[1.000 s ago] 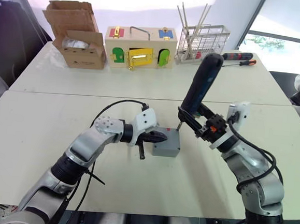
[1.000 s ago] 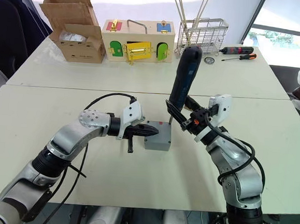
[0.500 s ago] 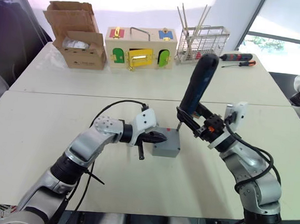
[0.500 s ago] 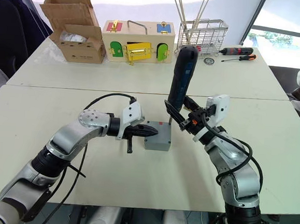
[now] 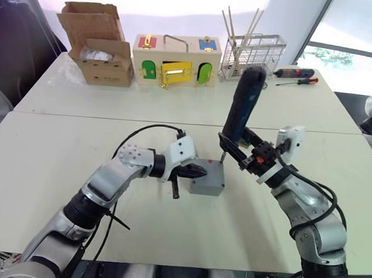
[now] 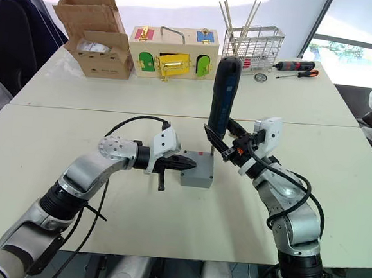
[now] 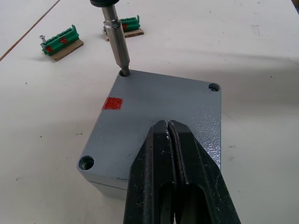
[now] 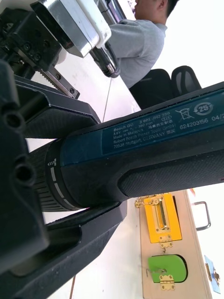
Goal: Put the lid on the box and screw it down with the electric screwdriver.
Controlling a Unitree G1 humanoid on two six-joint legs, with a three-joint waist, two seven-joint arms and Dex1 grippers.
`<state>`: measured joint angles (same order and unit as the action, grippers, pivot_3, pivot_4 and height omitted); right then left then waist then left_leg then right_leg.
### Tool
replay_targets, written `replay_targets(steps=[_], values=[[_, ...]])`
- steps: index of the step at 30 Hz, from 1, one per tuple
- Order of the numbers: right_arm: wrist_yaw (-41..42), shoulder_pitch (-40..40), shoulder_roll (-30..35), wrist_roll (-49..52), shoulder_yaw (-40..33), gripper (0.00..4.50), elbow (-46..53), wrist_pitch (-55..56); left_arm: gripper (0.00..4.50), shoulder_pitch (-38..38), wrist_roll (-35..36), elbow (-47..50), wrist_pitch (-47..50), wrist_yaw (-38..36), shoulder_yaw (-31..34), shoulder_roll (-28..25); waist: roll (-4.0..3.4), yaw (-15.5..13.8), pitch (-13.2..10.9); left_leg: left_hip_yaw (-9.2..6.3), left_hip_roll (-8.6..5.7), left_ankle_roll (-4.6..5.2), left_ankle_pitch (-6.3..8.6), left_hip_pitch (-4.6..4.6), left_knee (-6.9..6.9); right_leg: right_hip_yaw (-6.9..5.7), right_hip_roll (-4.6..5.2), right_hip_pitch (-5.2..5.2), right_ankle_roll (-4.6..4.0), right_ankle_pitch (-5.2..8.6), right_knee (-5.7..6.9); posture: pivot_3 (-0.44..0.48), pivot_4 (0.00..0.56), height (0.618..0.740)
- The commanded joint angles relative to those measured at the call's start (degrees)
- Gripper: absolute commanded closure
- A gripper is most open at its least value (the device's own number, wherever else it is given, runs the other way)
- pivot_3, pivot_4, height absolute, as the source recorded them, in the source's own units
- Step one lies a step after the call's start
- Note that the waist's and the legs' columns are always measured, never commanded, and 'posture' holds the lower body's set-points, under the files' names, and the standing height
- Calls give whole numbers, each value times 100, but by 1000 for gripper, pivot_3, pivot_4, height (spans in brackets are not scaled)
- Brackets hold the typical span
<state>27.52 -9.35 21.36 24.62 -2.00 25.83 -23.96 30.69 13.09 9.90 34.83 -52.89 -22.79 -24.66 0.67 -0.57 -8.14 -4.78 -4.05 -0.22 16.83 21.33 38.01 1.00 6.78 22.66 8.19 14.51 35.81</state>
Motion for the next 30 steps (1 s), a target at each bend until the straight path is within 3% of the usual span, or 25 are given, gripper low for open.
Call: replay_targets(steps=[1,18,24,26,29,30], values=[[-1,293,-18,-157,262,2665,-535,-251,4500,-34,-82,15,100,-7,-83,-64,0,-2,1,-1,0,0,0,0,0,-1,0,-1,0,0,-2,0,150,730],[-35,172,-4,55,-24,2665,-343,-129,4500,-18,-84,-39,60,13,-79,-20,-1,-3,0,-5,1,0,1,1,-5,-6,2,-12,0,-1,-31,0,150,730],[-433,-724,273,1000,-776,2665,295,-1144,4500,-39,642,230,282,-78,692,9,-37,-1,-46,-5,0,0,0,17,-5,-5,4,2,-2,-3,-32,0,150,730],[-575,-1291,487,1776,-1232,2665,408,-1658,4500,4,1008,376,424,-179,1070,-66,-58,-4,-76,-7,-1,0,0,38,-5,-6,6,23,-2,-3,-28,0,150,730],[-984,-2260,755,2719,-1854,2665,167,-2216,4500,192,1508,481,717,-184,1600,-138,-62,1,-113,0,-9,-18,-12,138,17,6,14,142,-1,-6,26,0,150,730],[-1124,-2546,826,2937,-2002,2665,30,-2359,4500,263,1624,497,785,-176,1725,-166,-61,2,-125,2,-9,-63,-39,164,18,8,13,175,-1,-6,34,0,150,730]])
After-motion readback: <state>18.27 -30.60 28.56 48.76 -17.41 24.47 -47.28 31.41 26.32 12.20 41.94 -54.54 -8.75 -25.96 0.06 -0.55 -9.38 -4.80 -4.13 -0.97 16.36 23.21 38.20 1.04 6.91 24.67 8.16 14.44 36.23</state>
